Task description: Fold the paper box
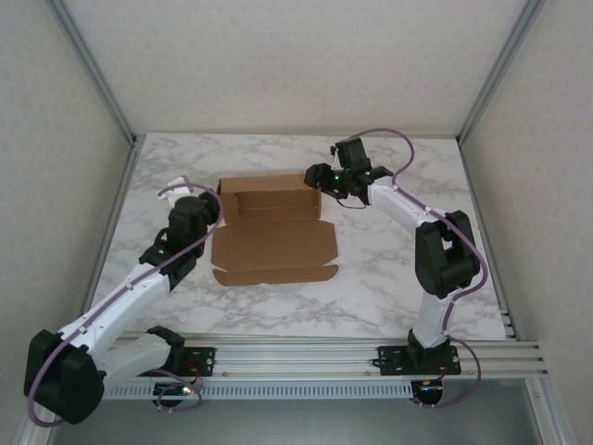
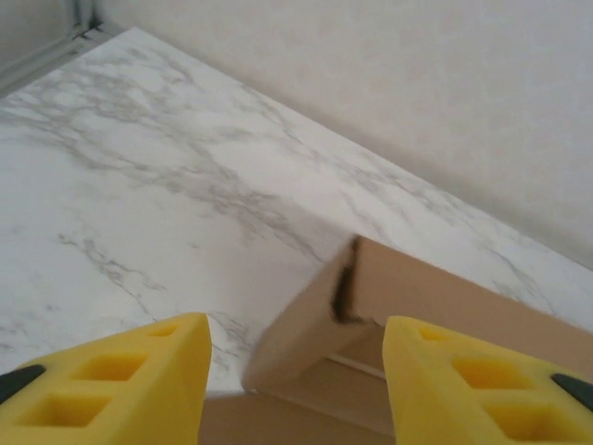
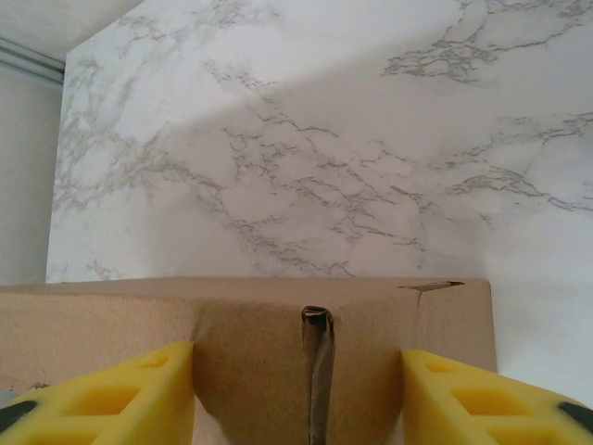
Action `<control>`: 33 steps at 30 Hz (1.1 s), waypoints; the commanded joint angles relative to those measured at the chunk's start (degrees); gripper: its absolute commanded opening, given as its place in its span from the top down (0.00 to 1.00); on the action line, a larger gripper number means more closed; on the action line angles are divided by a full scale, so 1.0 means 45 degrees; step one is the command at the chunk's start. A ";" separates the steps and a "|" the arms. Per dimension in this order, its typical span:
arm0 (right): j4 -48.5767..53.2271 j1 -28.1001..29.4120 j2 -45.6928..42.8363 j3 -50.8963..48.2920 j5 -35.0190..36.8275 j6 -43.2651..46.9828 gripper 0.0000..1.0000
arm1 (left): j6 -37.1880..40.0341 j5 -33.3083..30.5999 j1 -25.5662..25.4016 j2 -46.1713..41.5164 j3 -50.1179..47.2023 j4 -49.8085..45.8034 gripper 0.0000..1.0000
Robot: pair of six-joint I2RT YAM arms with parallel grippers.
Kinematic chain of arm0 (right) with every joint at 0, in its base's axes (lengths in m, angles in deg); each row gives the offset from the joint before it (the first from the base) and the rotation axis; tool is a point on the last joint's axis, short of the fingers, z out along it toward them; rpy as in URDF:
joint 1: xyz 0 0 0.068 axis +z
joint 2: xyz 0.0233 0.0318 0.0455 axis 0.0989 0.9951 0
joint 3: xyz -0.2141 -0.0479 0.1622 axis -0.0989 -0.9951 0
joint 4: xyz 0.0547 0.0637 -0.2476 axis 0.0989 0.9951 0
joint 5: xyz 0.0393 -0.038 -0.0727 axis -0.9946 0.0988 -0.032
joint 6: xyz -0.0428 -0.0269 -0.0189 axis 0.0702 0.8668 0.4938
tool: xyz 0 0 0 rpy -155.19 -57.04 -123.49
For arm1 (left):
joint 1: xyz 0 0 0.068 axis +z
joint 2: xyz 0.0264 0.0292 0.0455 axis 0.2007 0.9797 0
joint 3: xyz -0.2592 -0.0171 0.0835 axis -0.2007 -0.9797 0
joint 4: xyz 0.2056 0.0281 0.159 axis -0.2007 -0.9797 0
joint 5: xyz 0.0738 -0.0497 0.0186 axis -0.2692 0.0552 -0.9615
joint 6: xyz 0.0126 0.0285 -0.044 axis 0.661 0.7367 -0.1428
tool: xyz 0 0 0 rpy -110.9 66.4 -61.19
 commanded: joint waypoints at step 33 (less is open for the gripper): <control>0.2064 0.0178 0.1140 0.0602 -0.0380 0.1243 0.46 | 0.2528 0.2806 0.2154 0.0498 -0.0812 0.1287 0.48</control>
